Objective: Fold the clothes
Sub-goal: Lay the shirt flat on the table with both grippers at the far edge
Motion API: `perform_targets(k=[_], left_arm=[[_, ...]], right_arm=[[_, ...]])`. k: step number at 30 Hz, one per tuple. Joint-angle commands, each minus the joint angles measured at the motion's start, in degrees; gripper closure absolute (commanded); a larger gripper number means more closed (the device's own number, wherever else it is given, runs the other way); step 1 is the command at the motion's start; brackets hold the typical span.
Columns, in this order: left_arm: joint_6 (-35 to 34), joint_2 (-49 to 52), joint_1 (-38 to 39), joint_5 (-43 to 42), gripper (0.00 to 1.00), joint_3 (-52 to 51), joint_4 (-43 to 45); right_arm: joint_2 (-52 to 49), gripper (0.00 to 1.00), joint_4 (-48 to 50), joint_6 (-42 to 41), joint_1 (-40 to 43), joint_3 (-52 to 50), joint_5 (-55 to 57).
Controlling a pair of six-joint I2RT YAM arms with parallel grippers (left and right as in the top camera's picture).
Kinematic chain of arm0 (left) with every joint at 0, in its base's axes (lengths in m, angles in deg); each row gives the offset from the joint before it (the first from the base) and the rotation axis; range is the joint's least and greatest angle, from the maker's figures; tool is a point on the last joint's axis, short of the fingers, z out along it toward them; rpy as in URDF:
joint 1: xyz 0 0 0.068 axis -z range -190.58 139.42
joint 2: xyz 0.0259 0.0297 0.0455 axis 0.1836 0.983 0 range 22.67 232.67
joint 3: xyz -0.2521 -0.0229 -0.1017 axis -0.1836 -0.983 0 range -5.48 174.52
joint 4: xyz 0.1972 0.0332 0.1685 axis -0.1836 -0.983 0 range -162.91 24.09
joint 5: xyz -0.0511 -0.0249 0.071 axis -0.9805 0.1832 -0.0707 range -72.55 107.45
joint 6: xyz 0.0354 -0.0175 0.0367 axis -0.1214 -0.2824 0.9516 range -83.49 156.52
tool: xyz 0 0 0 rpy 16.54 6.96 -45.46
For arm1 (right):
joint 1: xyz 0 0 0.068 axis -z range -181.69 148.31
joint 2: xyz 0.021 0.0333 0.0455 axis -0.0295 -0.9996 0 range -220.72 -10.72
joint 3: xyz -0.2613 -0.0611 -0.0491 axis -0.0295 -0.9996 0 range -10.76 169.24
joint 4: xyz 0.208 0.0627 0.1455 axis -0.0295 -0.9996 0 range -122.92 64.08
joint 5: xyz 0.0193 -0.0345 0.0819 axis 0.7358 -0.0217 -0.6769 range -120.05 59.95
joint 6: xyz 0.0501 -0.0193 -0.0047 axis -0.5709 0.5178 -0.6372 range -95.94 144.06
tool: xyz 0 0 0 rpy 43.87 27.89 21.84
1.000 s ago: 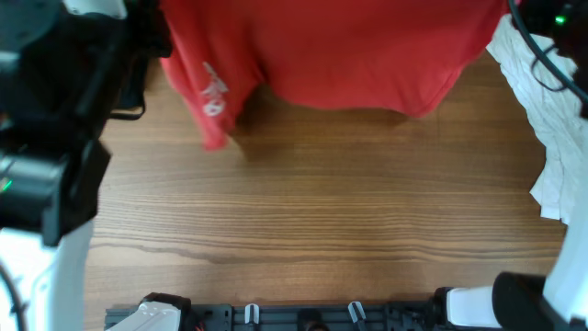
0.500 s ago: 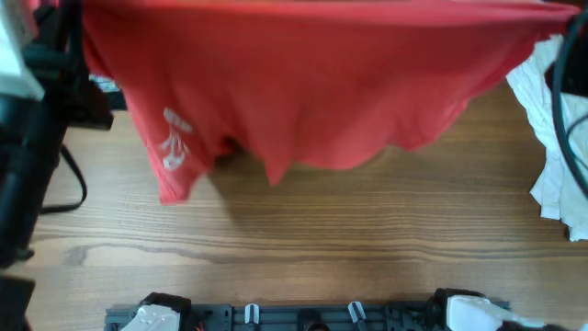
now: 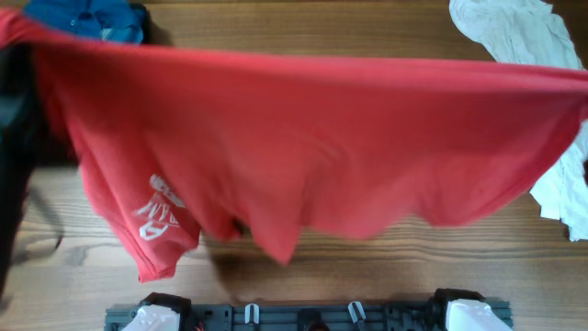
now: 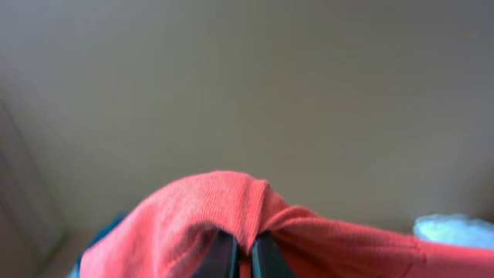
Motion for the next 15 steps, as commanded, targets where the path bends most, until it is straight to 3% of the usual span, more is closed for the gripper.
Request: perform_targets(k=[1, 9, 15], left_arm=[[-1.99, 8.66, -0.2, 5.62, 0.96, -0.42, -3.56], [-2.54, 25.99, -0.2, 5.18, 0.96, -0.42, -7.85], [-2.51, 40.09, -0.22, 2.67, 0.96, -0.42, -5.03]], right_arm=[[-9.18, 0.96, -4.81, -1.16, 0.63, -0.37, 4.57], [-30.93, 0.96, -8.31, 1.53, 0.63, -0.39, 1.07], [-49.27, 0.96, -1.92, 4.24, 0.63, -0.39, 1.01]])
